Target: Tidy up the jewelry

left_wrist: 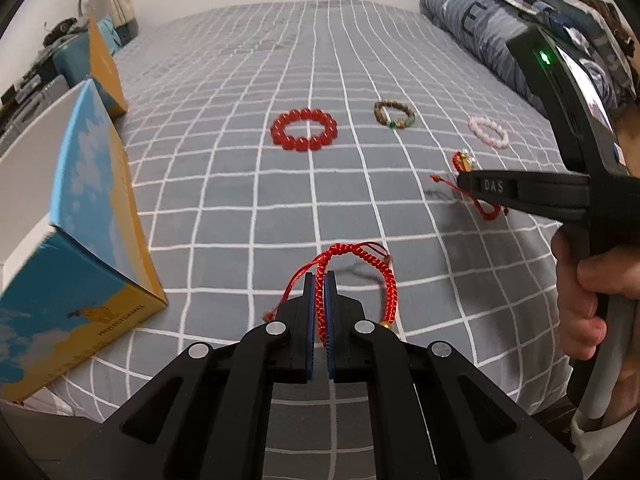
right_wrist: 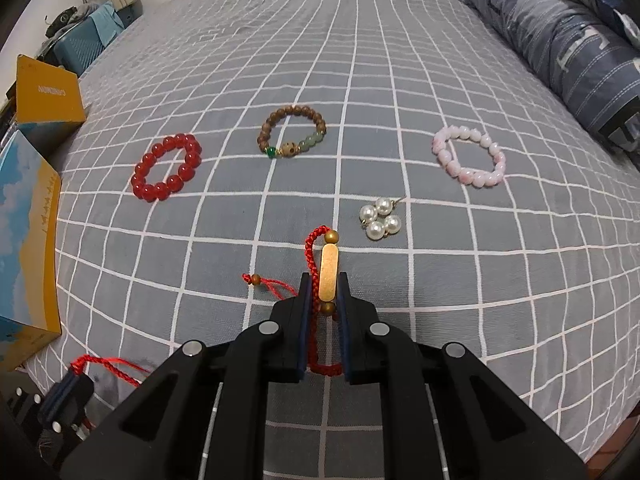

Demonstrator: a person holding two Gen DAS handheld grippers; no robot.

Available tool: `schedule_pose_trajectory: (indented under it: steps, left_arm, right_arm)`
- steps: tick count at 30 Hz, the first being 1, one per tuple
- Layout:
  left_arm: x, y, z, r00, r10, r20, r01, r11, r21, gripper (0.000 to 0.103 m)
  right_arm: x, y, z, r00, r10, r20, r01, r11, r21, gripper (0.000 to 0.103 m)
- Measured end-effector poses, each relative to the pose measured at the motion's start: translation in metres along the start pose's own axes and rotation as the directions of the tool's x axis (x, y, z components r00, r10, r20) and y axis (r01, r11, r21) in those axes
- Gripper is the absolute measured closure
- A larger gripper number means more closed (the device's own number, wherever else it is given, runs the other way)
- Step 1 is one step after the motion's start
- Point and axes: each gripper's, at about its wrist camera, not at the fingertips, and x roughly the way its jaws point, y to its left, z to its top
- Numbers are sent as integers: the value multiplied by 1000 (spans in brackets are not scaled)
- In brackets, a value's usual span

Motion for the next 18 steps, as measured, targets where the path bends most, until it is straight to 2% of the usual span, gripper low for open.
schedule_pose_trajectory:
  steps: [7, 11, 15, 18]
  left_arm:
    - [-12, 5, 6, 997, 34, 65, -34, 999, -2, 99]
    - [-19, 9, 9, 995, 32, 90, -31, 999, -8, 99]
    - [-27, 15, 12, 988, 71, 141, -69, 997, -19, 99]
    - [-32, 21, 14, 985, 71, 158, -66, 997, -39, 99]
  right_arm:
    - [-14, 1, 2, 998, -12, 58, 12, 1000, -5, 92]
    - [-23, 3, 3, 995, -9, 97, 10, 1000, -8, 92]
    - [-33, 7, 2, 990, -4, 140, 5, 1000, -8, 92]
    - [-40, 12, 2, 984, -3, 176, 6, 1000, -14, 92]
